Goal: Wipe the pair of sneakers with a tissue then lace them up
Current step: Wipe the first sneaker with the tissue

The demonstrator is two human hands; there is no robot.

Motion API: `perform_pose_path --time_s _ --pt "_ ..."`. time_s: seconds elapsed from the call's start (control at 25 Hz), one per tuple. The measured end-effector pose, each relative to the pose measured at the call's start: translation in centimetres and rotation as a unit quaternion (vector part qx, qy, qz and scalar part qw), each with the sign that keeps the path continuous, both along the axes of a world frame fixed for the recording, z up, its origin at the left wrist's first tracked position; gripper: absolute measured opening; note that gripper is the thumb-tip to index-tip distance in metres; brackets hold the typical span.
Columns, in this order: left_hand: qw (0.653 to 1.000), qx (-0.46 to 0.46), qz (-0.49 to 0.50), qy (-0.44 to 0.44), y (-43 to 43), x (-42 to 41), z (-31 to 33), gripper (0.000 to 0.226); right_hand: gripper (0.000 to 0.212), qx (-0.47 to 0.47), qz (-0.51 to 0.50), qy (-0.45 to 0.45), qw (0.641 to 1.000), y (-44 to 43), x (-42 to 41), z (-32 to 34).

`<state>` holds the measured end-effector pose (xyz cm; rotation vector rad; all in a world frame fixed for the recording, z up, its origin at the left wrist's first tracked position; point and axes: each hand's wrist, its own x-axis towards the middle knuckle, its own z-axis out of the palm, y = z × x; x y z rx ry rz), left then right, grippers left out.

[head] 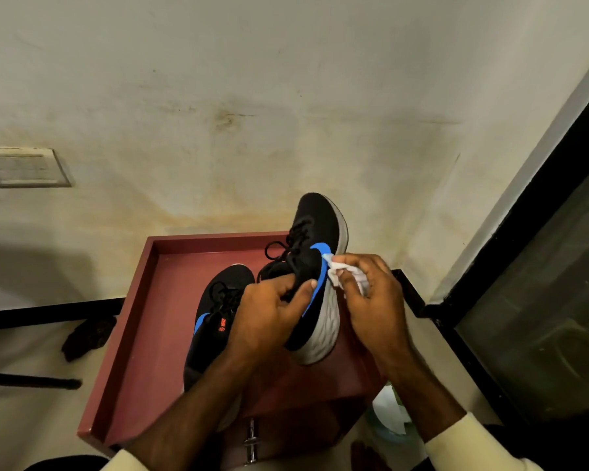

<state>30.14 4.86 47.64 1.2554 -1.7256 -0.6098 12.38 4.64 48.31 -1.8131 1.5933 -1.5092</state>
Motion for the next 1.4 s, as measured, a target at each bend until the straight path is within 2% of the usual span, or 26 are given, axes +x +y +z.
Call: perform_pose_path --time_s 0.08,0.24,0.28,0.44,0.64,0.68,0.72,0.84,0.88,1.0,1.16,1.28,1.4 --pt "0.996 0.023 0.001 0.083 -0.4 0.3 0.6 0.048 0.023 -0.001 0.047 0.013 0.999 0.5 0.9 -0.3" --pt "0.984 0.072 -0.07 0.145 -0.4 1.2 1.4 0.016 0.024 -0.021 0.102 0.006 0.995 0.4 0.9 0.4" --pt "0.977 0.09 -0.109 0.162 -0.4 1.4 1.4 0.019 0.025 -0.019 0.098 -0.006 0.995 0.1 0.8 0.6" --pt "0.927 0.159 -0.283 0.187 -0.2 2.6 1.4 0.052 0.026 0.002 0.096 -0.013 0.995 -0.3 -0.2 1.5" --pt "0.899 0.205 -0.382 0.057 0.2 2.8 0.6 0.102 0.022 0.003 0.117 0.021 0.993 0.0 -2.0 2.3" --pt "0.899 0.202 -0.385 0.052 0.3 2.4 0.8 0.103 0.021 0.007 0.113 0.018 0.993 -0.1 -2.3 2.3" --pt "0.904 0.191 -0.378 0.051 0.3 2.1 0.8 0.095 0.021 0.01 0.11 0.013 0.994 -0.2 -2.5 2.3" --pt "0.958 0.07 -0.276 -0.014 0.0 1.6 0.9 0.033 0.022 0.024 0.099 -0.001 0.995 -0.6 -2.7 2.4" --pt "0.969 0.038 -0.244 -0.029 0.0 1.4 0.9 0.027 0.021 0.034 0.099 0.002 0.994 -0.6 -2.6 2.6" --pt "0.982 0.002 -0.191 -0.004 0.2 0.4 0.9 0.035 0.022 0.049 0.125 0.053 0.99 -0.3 -2.1 3.4" --pt "0.988 0.002 -0.147 0.049 0.2 -0.7 1.1 0.04 0.025 -0.001 0.093 0.114 0.989 0.4 -1.7 4.3" --pt "0.977 0.035 -0.123 0.169 -0.2 -1.2 2.1 0.031 0.027 -0.104 0.029 0.196 0.975 1.2 -0.9 5.0" --pt "0.934 0.103 -0.154 0.306 -0.4 -1.3 3.3 0.033 0.03 -0.173 -0.01 0.255 0.951 1.4 -0.5 5.8"
